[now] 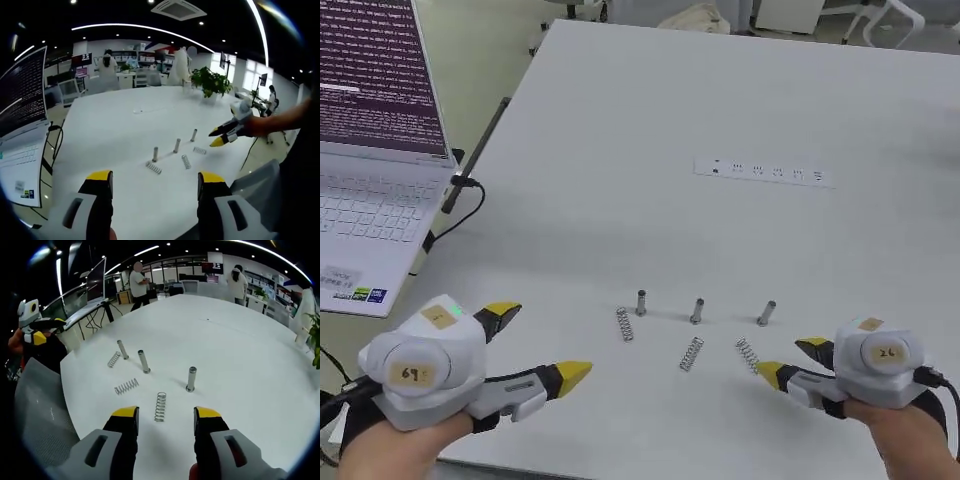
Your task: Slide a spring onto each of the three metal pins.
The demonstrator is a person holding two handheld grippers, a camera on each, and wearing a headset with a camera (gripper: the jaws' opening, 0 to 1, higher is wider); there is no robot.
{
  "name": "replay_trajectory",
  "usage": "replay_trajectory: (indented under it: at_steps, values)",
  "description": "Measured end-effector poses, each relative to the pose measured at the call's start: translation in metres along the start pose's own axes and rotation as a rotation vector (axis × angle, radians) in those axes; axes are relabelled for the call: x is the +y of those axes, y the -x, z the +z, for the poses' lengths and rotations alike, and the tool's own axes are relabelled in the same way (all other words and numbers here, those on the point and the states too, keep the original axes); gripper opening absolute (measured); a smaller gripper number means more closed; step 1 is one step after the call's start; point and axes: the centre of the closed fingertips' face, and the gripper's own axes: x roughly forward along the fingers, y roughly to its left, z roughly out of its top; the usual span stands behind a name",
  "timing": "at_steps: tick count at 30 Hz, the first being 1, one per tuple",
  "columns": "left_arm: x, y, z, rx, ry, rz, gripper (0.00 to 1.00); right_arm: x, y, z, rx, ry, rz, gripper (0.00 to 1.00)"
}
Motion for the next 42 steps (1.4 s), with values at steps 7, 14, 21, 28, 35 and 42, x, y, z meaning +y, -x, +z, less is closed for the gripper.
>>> replay_trajectory:
  at_steps: [7, 14, 21, 28, 35, 42]
  values:
    - [0.003, 0.005, -0.002, 0.005, 0.005, 0.008, 0.65, -0.015, -0.014, 0.004, 0.007, -0.010, -0.020, 0.37]
    - [0.005, 0.009, -0.003, 0.011, -0.006, 0.013, 0.65, -0.024, -0.026, 0.009, -0.005, -0.036, -0.027, 0.33]
    - [0.007, 0.012, 0.000, 0.011, -0.009, 0.020, 0.65, -0.034, -0.038, 0.014, -0.012, -0.048, -0.036, 0.29]
    - [0.009, 0.014, 0.003, 0.013, -0.015, 0.024, 0.65, -0.037, -0.047, 0.023, -0.032, -0.058, -0.041, 0.25]
    - [0.011, 0.017, 0.003, 0.017, -0.016, 0.032, 0.64, -0.037, -0.052, 0.028, -0.048, -0.062, -0.039, 0.21]
    - [0.013, 0.017, -0.001, 0.026, -0.010, 0.037, 0.64, -0.036, -0.058, 0.027, -0.045, -0.047, -0.028, 0.19]
